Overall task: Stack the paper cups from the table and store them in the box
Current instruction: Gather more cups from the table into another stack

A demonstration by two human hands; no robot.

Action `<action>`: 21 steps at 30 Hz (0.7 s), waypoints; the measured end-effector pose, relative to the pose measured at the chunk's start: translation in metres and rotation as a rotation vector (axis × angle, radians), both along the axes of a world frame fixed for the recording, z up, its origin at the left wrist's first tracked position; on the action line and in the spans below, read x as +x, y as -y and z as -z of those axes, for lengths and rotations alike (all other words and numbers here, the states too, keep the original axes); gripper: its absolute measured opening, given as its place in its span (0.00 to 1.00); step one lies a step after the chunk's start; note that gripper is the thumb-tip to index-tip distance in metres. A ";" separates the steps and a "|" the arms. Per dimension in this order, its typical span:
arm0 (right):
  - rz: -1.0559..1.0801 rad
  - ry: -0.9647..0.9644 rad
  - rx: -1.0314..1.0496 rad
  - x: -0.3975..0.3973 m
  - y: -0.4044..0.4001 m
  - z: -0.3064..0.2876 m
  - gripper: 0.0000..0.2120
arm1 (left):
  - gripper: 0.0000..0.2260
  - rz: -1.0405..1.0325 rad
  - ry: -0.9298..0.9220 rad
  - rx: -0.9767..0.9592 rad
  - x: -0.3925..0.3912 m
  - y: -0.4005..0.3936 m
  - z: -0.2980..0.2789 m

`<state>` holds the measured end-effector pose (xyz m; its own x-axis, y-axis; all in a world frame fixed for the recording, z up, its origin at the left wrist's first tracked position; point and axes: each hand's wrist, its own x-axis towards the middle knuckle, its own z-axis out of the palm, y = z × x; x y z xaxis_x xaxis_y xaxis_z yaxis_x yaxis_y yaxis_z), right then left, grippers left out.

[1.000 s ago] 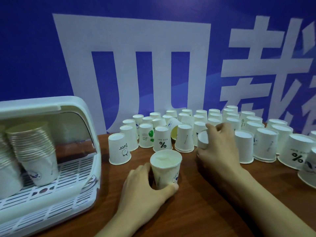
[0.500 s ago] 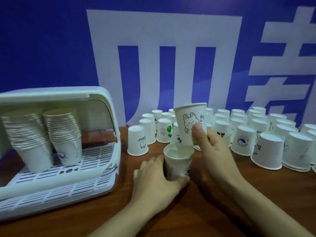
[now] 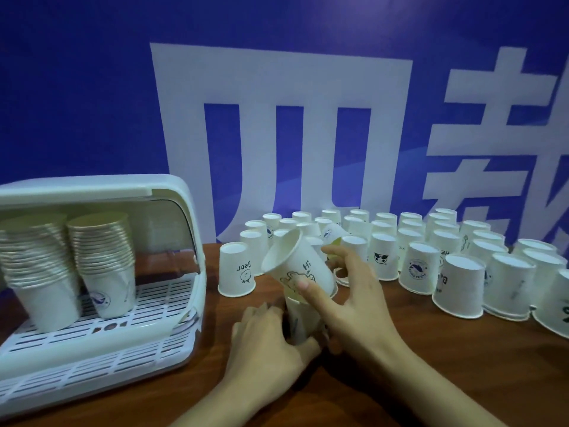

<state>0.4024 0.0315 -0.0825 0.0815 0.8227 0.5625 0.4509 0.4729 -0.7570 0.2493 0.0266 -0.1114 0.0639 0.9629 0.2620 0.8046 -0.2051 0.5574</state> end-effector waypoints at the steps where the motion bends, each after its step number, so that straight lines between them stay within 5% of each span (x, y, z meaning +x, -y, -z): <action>1: -0.025 -0.029 -0.019 0.002 0.000 0.001 0.35 | 0.29 0.002 0.004 0.003 0.000 0.001 0.000; 6: -0.084 -0.176 -0.002 0.010 -0.006 0.002 0.31 | 0.27 -0.002 -0.055 -0.001 0.003 0.007 -0.004; 17: -0.041 -0.153 0.049 0.015 -0.017 0.008 0.14 | 0.25 -0.006 -0.068 0.027 0.003 0.006 -0.004; 21: 0.069 -0.069 0.065 0.016 -0.020 0.007 0.21 | 0.25 -0.006 -0.044 0.038 0.003 0.006 -0.002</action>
<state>0.4180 0.0511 -0.0899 0.1770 0.7758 0.6056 0.4324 0.4915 -0.7560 0.2521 0.0209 -0.1090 0.0707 0.9527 0.2955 0.8296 -0.2206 0.5129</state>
